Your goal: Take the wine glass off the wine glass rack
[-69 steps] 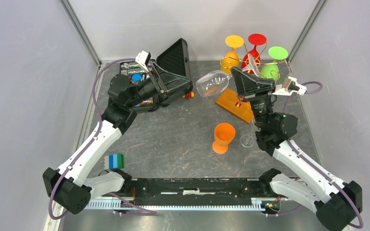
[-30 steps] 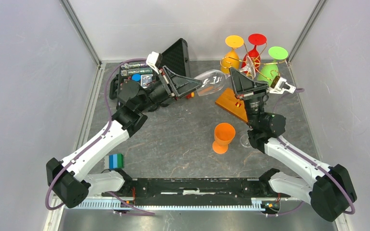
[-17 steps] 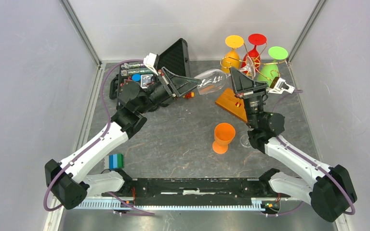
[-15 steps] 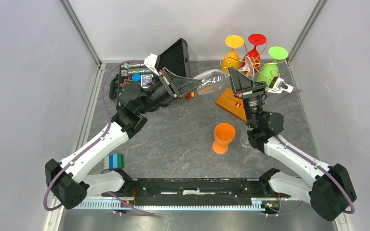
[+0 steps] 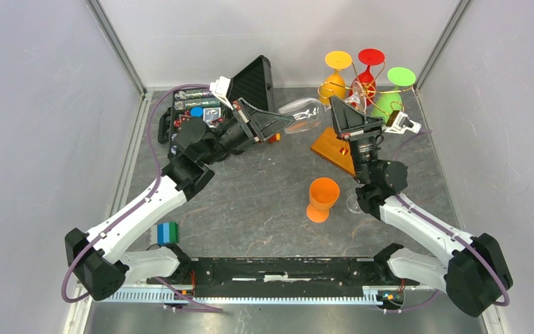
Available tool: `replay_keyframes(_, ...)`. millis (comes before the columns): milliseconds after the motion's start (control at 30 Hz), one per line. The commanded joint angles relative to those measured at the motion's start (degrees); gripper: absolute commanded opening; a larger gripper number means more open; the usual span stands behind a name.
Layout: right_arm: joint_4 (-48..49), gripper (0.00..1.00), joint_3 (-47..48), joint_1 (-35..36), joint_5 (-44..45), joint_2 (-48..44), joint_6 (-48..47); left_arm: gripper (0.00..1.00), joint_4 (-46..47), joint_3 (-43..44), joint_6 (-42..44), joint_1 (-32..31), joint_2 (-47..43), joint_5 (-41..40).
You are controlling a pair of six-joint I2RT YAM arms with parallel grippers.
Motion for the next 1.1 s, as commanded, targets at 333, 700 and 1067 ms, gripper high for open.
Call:
replay_keyframes(333,-2.3,0.57,6.6,0.5,-10.4,0.6,-3.5,0.02,-7.8,4.0,16.0,-0.3,-4.9,-9.2)
replay_keyframes(700,-14.4,0.83,7.2,1.5,-14.8,-1.3,-3.7,0.02,-17.3,5.8,26.8,-0.3,-9.8,-20.8)
replay_keyframes(1067,-26.7,0.84,5.4,1.5,-9.3,-11.5,-15.4,0.02,-48.7,13.6,41.1,-0.3,-13.1,-20.0)
